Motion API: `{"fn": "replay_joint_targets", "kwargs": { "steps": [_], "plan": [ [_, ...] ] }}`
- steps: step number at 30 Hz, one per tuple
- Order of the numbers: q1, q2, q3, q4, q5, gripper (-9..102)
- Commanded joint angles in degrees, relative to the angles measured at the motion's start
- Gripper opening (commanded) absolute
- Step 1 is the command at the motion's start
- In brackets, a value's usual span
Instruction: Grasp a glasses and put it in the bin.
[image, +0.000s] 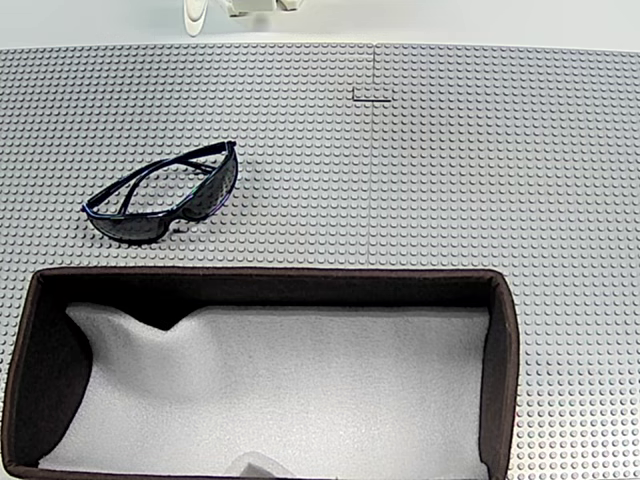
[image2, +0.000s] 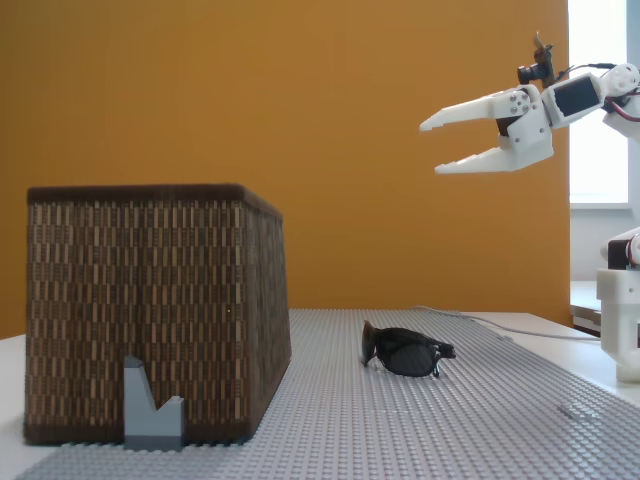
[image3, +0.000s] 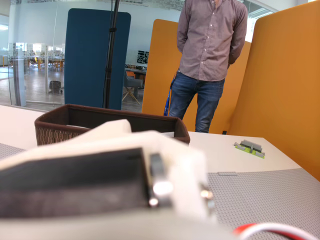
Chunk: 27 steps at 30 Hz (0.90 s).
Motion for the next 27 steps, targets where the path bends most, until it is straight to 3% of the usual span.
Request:
{"fn": "replay_joint_targets", "kwargs": {
  "steps": [1, 15, 27],
  "plan": [
    [2.81, -2.2, 2.2, -8.35, -2.37, 19],
    [3.34, -5.71, 0.62, -8.44, -2.37, 19],
    [6.06, -31.73, -0.97, -9.05, -10.37, 19]
  ]
}}
